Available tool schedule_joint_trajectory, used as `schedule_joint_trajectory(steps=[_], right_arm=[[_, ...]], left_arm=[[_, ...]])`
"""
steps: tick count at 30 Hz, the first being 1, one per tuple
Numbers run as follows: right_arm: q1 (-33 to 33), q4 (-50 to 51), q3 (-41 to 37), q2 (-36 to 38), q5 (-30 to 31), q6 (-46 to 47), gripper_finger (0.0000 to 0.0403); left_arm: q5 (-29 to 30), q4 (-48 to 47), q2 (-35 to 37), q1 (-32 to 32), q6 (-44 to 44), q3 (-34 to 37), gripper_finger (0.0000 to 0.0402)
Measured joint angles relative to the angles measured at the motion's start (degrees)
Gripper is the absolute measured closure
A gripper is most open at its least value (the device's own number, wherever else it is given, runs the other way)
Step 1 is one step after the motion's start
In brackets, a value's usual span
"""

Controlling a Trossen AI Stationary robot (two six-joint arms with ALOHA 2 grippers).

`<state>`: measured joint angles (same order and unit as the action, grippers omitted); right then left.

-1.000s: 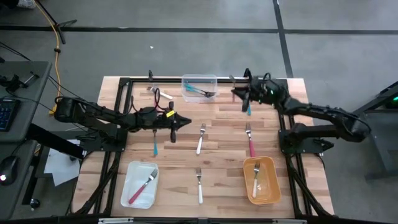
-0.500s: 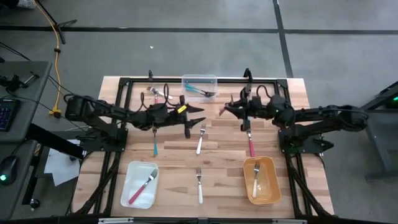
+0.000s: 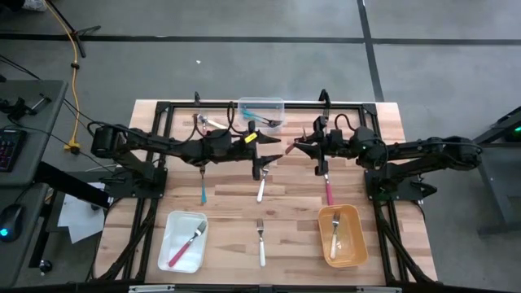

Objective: Sort silverware by color (type)
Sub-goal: Put the red fork into the white bin

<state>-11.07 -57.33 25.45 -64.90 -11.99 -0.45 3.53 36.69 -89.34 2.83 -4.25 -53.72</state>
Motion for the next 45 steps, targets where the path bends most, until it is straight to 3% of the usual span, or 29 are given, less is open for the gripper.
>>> schedule_joint_trajectory(steps=[16,20,28,33,40,45], right_arm=[[2.21,0.49,1.14,-0.02,0.09,-1.53,0.0361],[2.21,0.73,1.14,-0.02,1.26,-1.53,0.0361],[2.21,1.11,1.16,-0.02,1.75,-1.72,0.0361],[2.21,1.38,1.16,-0.02,2.03,-1.07,0.0358],[2.27,2.94,1.16,-0.01,7.75,-1.11,0.0301],[2.05,3.24,1.16,0.50,10.83,-4.08,0.0275]], left_arm=[[-1.31,-1.93,-8.61,0.02,0.27,-10.24,0.0185],[-0.46,-2.16,-8.63,0.53,2.00,-10.40,0.0219],[-5.31,-3.21,-8.63,1.31,1.82,-10.40,0.0338],[-5.44,-3.93,-8.48,1.33,1.06,-10.40,0.0345],[-3.07,-13.30,-5.58,1.20,1.29,-10.51,0.0345],[1.00,-26.44,-0.51,0.36,2.16,-10.42,0.0345]])
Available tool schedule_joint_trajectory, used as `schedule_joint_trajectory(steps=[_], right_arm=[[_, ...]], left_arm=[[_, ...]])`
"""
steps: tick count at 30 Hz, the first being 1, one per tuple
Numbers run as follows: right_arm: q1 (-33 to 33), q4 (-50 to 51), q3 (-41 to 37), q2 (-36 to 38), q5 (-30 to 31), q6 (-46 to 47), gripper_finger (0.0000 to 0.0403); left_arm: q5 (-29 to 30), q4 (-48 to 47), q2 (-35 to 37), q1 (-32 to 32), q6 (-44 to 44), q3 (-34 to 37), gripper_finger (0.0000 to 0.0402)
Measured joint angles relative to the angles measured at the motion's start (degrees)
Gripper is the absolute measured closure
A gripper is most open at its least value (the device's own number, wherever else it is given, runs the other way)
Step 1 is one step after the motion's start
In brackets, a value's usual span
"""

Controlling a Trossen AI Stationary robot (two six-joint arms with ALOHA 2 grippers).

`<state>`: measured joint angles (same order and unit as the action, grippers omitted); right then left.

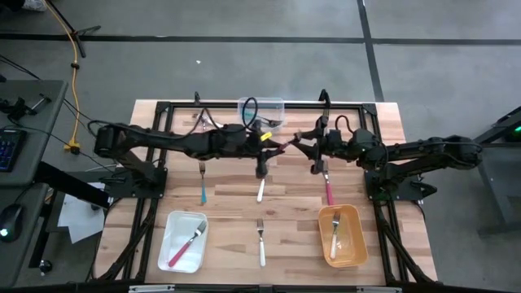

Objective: Sort silverware by color (type)
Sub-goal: Put the red fork into the white bin

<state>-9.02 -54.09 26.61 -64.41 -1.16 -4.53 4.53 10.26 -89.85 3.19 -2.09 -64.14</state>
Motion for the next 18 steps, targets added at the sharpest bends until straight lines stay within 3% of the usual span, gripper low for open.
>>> schedule_joint_trajectory(steps=[5,9,14,18], right_arm=[[-0.31,0.00,0.13,1.47,9.05,-3.38,0.0279],[-0.08,3.41,0.02,2.36,13.51,-5.04,0.0304],[-0.13,4.57,0.02,2.80,15.55,-7.15,0.0361],[-0.15,4.66,0.02,2.80,15.39,-7.98,0.0398]], left_arm=[[0.65,-16.21,6.09,-1.96,4.02,0.02,0.0345],[3.27,-30.32,10.81,-6.76,12.93,0.02,0.0345],[9.26,-48.77,14.28,-19.48,33.45,0.09,0.0345],[12.99,-56.94,15.31,-32.05,55.65,0.07,0.0345]])
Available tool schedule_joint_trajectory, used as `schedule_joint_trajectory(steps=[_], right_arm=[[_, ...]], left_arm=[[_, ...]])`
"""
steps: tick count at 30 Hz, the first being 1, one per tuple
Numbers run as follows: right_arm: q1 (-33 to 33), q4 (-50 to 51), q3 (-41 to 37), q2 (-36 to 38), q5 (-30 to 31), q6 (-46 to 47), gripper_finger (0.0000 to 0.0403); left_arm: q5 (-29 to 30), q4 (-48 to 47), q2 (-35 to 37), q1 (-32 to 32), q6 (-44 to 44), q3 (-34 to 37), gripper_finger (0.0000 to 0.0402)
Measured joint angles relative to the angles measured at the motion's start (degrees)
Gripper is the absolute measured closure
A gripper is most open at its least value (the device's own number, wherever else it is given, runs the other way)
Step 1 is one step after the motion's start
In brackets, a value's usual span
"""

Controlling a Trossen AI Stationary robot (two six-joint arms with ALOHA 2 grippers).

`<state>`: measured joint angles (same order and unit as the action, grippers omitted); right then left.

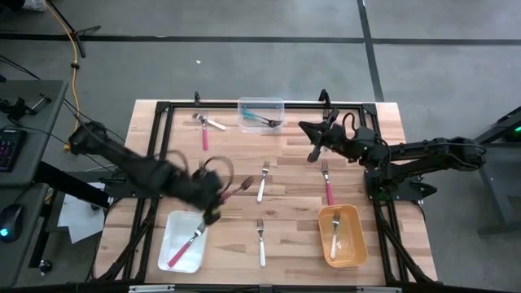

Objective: Sort silverware by color (type)
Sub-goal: Put the red fork into the white bin

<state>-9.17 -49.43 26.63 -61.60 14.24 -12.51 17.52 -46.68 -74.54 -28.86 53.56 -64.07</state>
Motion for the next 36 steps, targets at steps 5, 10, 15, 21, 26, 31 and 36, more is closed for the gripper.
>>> schedule_joint_trajectory(steps=[5,10,15,21,26,31,36], right_arm=[[0.04,0.06,0.00,0.00,-0.14,0.00,0.0391],[0.04,0.29,0.00,0.00,-0.22,0.00,0.0394],[0.04,0.77,0.00,0.00,-0.44,0.99,0.0402],[0.04,1.66,0.00,0.00,-1.16,1.97,0.0402],[0.04,2.36,0.00,-0.02,-1.16,1.97,0.0402],[0.04,2.61,0.00,-0.02,-1.16,1.97,0.0402],[0.06,3.46,0.00,-0.02,-1.14,1.99,0.0402]], left_arm=[[3.81,-2.92,-1.12,-14.76,27.68,-0.04,0.0345],[6.61,-8.50,-6.72,-25.57,48.94,-0.04,0.0345],[7.62,-9.05,-13.74,-31.03,60.43,0.07,0.0345],[6.99,-8.24,-18.81,-36.47,71.38,0.04,0.0345],[5.46,-8.87,-20.77,-38.60,73.33,0.00,0.0345],[1.67,-8.45,-22.88,-38.93,71.30,-0.02,0.0345],[0.37,-8.87,-24.05,-39.13,68.87,-0.02,0.0345]])
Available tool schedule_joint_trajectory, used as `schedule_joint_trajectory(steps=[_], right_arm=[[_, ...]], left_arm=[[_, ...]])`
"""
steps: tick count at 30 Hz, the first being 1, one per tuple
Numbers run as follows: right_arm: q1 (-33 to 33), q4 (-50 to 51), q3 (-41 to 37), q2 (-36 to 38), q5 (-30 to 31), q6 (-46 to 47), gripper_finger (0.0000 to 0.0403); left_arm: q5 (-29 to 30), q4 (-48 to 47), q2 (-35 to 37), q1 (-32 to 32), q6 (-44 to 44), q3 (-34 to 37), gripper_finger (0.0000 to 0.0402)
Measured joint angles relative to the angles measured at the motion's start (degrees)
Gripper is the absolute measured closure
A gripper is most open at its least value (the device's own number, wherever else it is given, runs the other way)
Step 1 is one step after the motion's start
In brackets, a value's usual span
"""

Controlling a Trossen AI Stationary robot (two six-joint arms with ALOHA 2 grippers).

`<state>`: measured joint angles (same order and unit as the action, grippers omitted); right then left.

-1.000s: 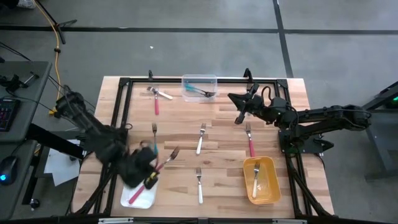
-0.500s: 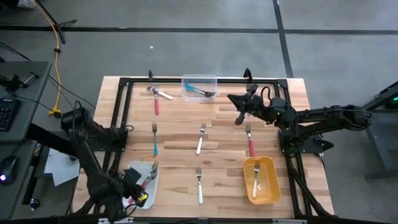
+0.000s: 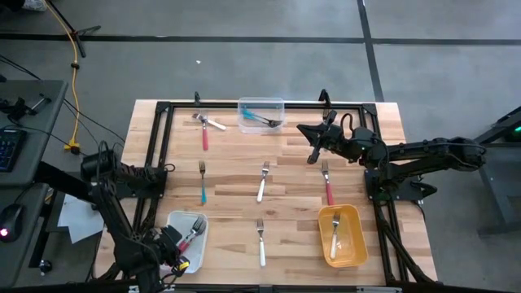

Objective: Sort silverware by color (type)
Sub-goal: Put the red fork into the white bin

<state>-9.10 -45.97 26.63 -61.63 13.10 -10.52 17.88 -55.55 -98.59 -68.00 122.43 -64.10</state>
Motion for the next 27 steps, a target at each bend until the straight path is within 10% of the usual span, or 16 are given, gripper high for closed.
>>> schedule_joint_trajectory(steps=[27], right_arm=[[0.11,2.16,-0.02,-0.02,0.00,1.30,0.0402]], left_arm=[[-5.54,3.14,-1.30,6.91,-16.26,0.56,0.0276]])
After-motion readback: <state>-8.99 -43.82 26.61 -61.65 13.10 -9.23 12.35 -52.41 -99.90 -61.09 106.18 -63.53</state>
